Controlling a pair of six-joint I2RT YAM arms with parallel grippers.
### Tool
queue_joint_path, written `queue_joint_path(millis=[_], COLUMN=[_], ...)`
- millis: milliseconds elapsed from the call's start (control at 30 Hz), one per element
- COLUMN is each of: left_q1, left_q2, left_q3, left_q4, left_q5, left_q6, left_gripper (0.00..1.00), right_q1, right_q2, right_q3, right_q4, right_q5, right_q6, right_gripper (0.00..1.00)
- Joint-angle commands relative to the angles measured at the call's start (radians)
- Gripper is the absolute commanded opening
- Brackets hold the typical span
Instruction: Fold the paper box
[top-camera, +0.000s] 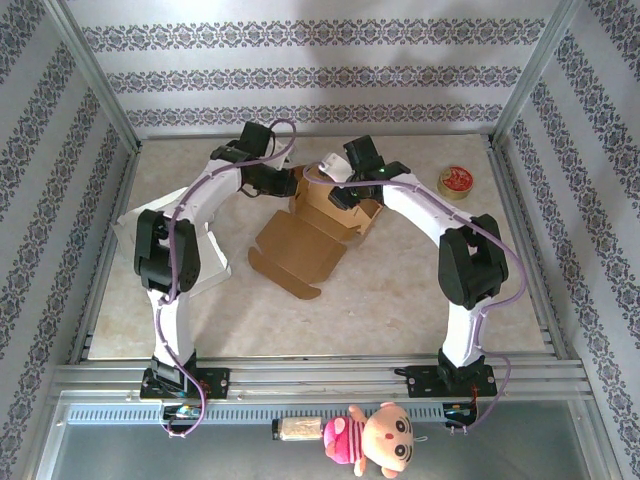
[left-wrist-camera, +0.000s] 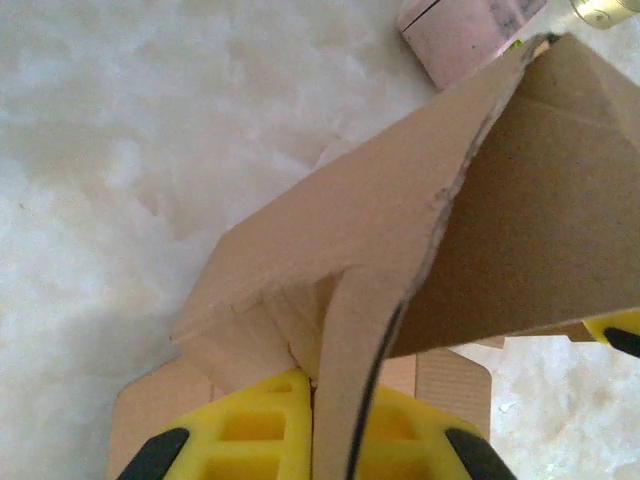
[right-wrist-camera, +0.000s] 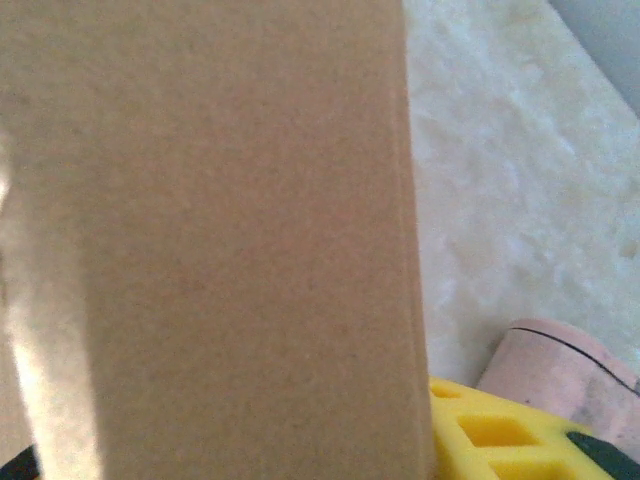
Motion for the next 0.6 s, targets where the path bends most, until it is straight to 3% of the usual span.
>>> queue_joint_path(millis=[0, 300, 567], left_q1=[-0.004, -0.005, -0.009], left_q2=[-0.056, -0.105, -0.192], left_q3=[-0.061, -0.272, -0.455], left_q4=[0.109, 0.209, 0.416], left_q5=[0.04, 0.087, 0.182], left_q6=[-0.128, -0.198, -0.255], left_gripper=[0.07, 0.17, 0.33], right_q1=[0.009, 0.055, 0.07], right_q2=[-0.013, -0.026, -0.047], right_q3=[-0.045, -0.173, -0.24], right_q4=[0.018, 0.168, 0.229], right_q5=[0.126, 0.289, 0.288], right_q6=[-0.019, -0.144, -0.224], right_gripper=[0.44, 0.43, 0.43])
